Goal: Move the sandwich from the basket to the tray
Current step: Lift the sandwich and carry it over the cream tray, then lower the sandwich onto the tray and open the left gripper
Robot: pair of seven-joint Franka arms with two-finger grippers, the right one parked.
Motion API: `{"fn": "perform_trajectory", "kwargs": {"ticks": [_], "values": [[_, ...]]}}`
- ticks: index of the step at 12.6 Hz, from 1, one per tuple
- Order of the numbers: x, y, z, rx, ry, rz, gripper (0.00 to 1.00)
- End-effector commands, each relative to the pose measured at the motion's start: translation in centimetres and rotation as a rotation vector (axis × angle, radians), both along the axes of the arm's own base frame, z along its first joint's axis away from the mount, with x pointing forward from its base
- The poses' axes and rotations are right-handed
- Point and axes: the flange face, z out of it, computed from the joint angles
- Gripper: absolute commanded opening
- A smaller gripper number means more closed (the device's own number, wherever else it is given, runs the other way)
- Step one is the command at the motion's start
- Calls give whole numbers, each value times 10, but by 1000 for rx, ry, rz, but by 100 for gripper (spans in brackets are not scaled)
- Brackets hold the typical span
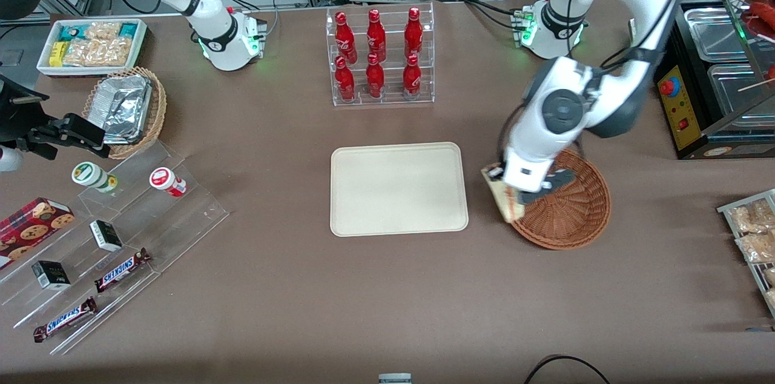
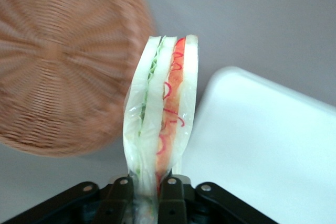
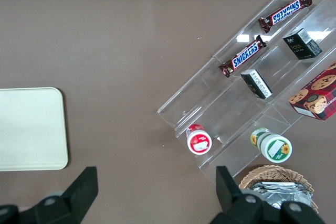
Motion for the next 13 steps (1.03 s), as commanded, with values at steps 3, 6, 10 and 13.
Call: {"fn": "perform_trajectory", "kwargs": {"ticks": [3, 6, 10, 13], "values": [[-15, -137, -17, -42, -6, -140, 9], [-37, -195, -46, 20, -62, -138, 9], [-36, -224, -74, 46, -85, -114, 9], [-40, -228, -92, 56, -45, -110, 11]]}}
